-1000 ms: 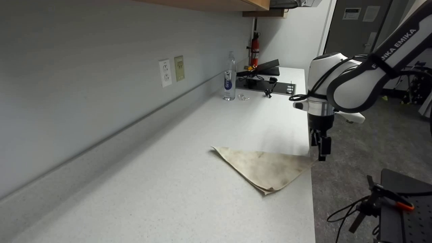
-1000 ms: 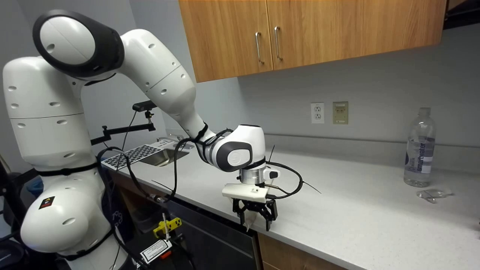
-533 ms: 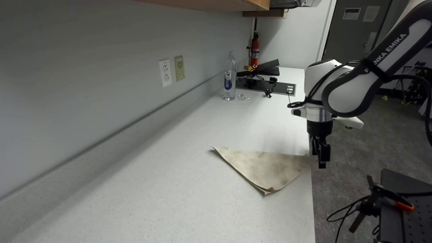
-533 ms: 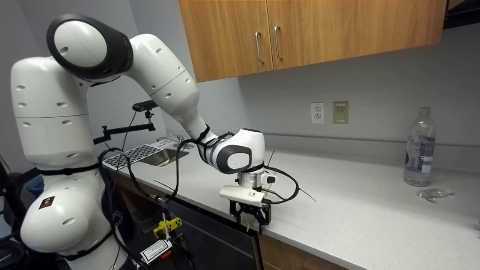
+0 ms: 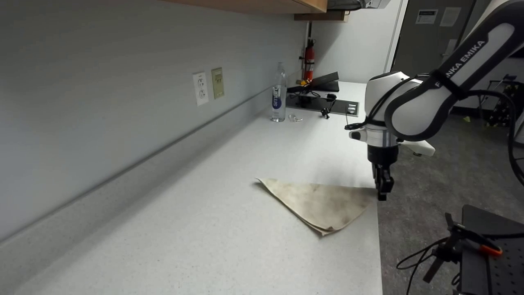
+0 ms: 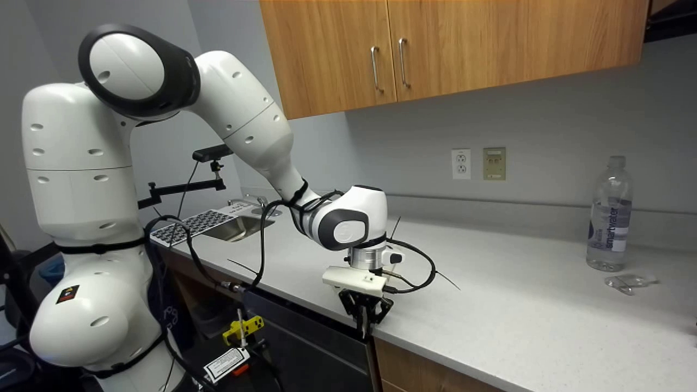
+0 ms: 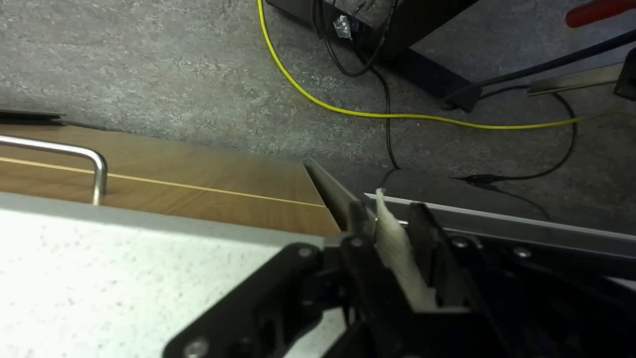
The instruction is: Fold the cloth on the table
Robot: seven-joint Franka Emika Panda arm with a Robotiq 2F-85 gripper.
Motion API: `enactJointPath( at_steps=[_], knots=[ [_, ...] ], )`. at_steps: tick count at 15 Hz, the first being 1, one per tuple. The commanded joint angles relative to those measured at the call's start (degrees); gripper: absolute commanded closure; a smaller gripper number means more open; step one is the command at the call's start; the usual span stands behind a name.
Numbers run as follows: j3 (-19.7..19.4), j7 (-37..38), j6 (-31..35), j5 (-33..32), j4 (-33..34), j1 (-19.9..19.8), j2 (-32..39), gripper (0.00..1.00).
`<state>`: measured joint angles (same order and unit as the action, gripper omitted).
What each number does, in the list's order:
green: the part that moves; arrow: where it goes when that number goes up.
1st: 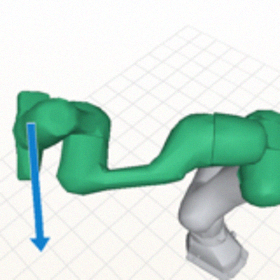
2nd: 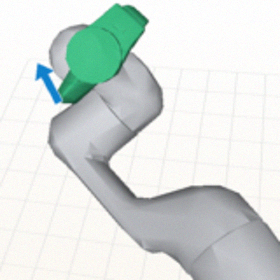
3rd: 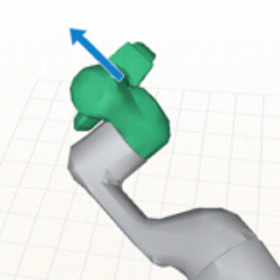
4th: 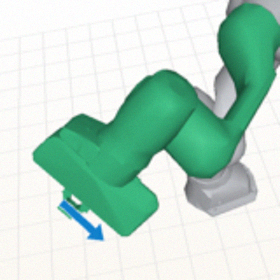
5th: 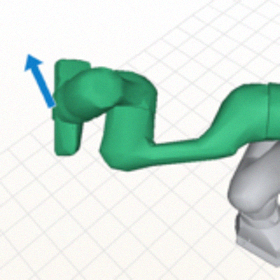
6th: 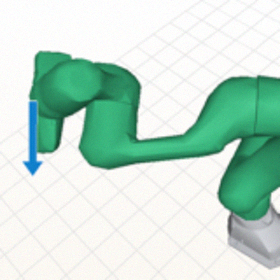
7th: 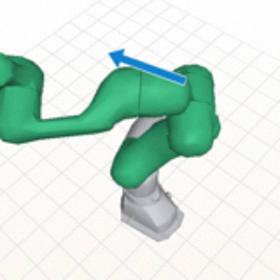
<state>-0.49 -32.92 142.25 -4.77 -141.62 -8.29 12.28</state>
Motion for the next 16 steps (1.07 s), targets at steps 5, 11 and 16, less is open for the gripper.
enactJointPath(
  at_steps=[5, 11, 16],
  knots=[
    [-1.37, 1.16, -3.31, -2.58, 0.48, 0.34, 0.37, 0.99],
    [-3.17, 5.15, -5.69, -12.40, -1.83, 1.35, -3.92, 0.99],
    [-2.38, 8.44, -9.57, -21.72, -2.25, 3.58, -11.08, 0.99]
  ],
)
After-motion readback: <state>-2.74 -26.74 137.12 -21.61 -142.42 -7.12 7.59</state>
